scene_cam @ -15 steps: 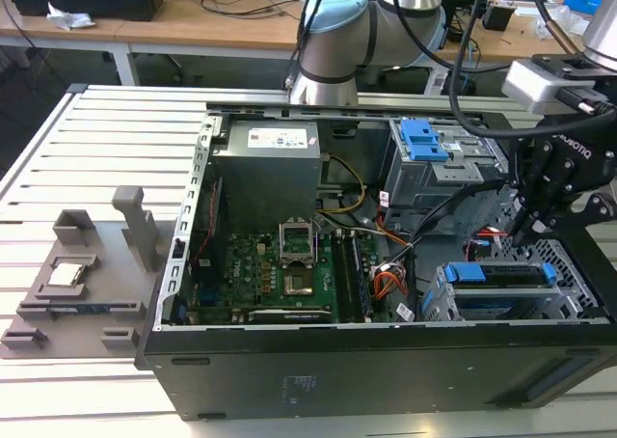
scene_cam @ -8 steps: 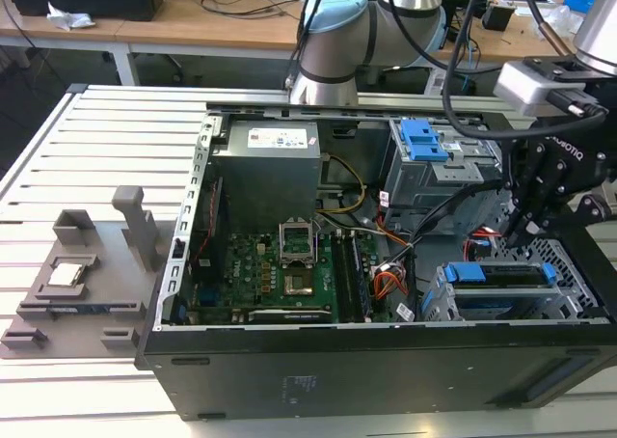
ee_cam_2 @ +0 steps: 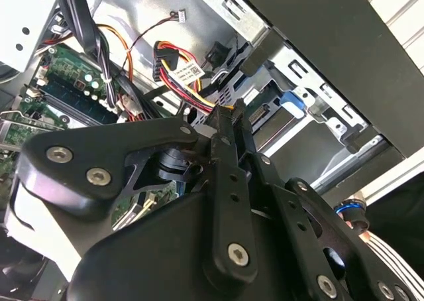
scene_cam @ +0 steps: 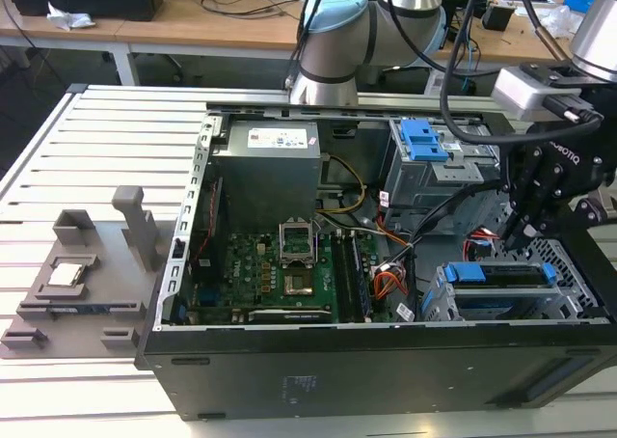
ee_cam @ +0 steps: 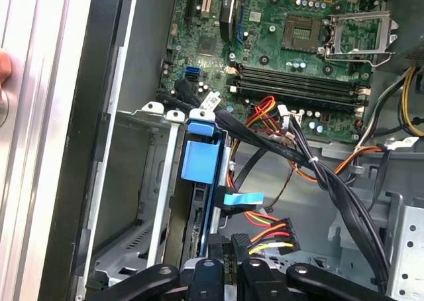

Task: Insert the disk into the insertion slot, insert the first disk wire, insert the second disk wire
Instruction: 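Insert the first disk wire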

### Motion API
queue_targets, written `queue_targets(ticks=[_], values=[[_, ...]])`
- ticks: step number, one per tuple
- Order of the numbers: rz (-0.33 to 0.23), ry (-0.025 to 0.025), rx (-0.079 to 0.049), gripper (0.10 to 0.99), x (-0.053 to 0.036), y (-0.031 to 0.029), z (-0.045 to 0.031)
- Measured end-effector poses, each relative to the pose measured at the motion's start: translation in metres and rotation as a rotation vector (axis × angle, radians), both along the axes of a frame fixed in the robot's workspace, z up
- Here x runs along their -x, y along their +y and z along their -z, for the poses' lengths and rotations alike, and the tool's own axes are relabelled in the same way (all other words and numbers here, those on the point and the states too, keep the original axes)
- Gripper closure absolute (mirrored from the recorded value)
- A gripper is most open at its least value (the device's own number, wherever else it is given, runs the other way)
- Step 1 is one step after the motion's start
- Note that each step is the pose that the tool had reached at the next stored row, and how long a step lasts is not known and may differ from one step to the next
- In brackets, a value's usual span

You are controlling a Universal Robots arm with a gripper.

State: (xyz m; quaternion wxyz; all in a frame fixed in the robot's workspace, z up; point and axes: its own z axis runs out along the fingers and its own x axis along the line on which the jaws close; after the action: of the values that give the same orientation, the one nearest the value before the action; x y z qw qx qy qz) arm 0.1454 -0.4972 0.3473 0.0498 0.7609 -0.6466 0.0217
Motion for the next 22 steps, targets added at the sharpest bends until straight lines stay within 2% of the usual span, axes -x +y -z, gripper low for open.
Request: queue_targets(ticks=[6, 12, 22], values=[[0.0, 0.0, 0.0, 0.914, 0.0013, -0.004, 0.0035], [0.0, 0.0, 0.0, 0.914, 0.0021, -0.0108, 0.0065], [0.0, 0.0, 0.0, 0.914, 0.0021, -0.0111, 0.0065]])
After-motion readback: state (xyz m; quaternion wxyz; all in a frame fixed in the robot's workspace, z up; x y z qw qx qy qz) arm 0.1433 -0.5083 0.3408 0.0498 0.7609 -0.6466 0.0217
